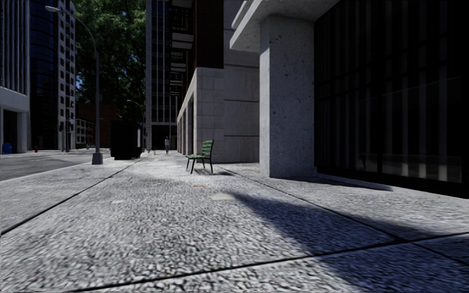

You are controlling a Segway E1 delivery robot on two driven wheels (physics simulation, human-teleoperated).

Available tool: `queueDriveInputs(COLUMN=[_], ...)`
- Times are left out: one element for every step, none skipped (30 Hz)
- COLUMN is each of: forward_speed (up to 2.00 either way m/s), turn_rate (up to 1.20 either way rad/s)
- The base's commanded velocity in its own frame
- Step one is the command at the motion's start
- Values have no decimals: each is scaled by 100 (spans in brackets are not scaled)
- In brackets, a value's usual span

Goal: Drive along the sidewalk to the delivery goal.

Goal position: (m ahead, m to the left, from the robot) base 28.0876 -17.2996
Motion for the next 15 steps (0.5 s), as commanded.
queueDriveInputs(forward_speed=[200, 200, 200, 200, 200, 200, 200, 200, 200, 200, 200, 200, 200, 200, 200], turn_rate=[0, 0, 0, 0, 0, 0, -14, -25, -27, -27, -27, -27, -16, -16, -1])
